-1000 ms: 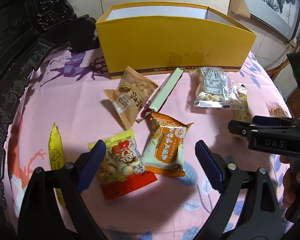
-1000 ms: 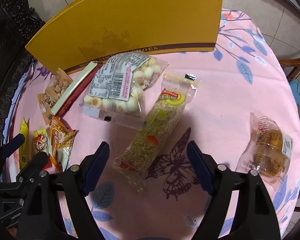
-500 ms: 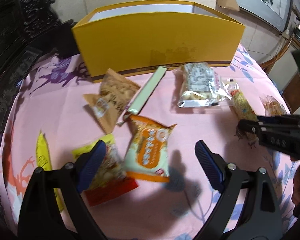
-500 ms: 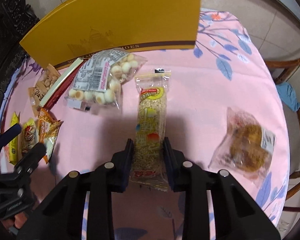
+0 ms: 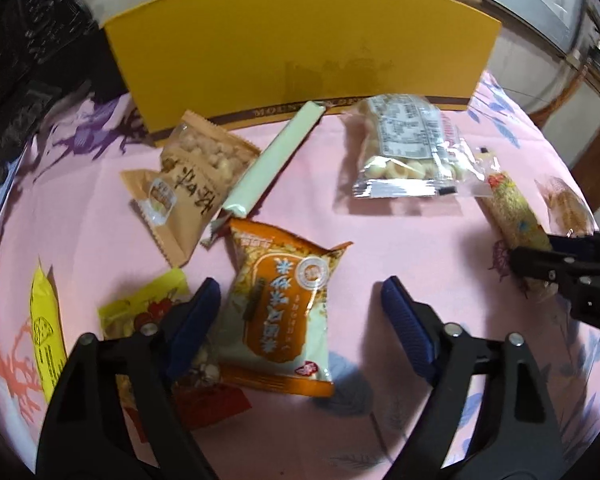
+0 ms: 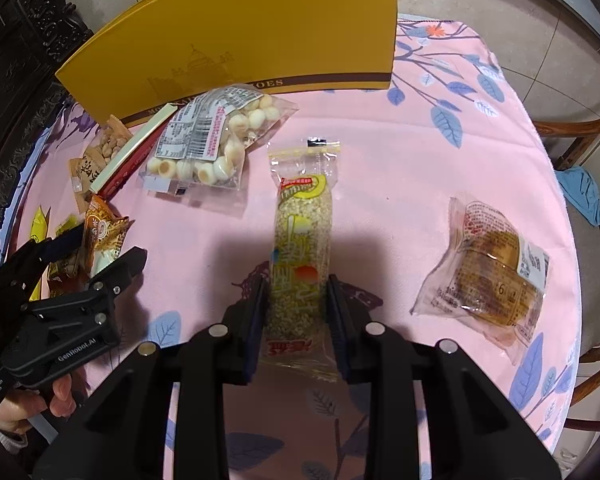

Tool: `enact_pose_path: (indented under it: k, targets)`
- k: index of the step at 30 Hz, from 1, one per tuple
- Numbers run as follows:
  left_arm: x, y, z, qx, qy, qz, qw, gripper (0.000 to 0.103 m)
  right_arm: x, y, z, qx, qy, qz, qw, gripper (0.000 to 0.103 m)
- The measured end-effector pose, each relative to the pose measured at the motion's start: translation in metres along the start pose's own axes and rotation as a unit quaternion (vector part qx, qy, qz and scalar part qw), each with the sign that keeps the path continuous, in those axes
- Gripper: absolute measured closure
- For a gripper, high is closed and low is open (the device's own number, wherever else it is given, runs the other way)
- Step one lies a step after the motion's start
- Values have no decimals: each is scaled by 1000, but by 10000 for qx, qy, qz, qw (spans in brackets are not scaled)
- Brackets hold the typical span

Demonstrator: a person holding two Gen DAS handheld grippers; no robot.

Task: Organize snacks
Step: 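Drop the orange bag into the yellow box with the left tool while the right drops the cereal bar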

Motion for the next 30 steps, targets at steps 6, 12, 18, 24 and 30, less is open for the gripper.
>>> enact_pose_path:
  k: [6, 12, 18, 24, 30]
  targets:
    - [-9, 7, -2, 194, 4, -164, 9997, 67, 2, -2, -3, -86, 13, 81, 9999, 73]
    - [-4, 11, -38, 288, -193, -269, 9990, 69, 15, -5, -25, -201, -22, -24, 9998, 74]
    - [-54, 14, -99, 296, -983, -145, 9946, 69, -19, 2, -86, -384, -808, -224, 9957, 74]
    - [-173, 27, -98, 29, -1519, -197, 9882, 69, -133, 11, -113, -757, -1760, -269, 9811, 74]
    - [-248, 36, -48, -403, -1090, -191, 9930, 69, -226, 12, -82, -878, -1731, -93, 9809, 73]
Point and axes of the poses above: each gripper's, at about its wrist camera, not at the fingertips, and z roughly the way its jaws point, y to its left, x to its underside, the point moved 3 cm from there along z, roughly the way its jaws point
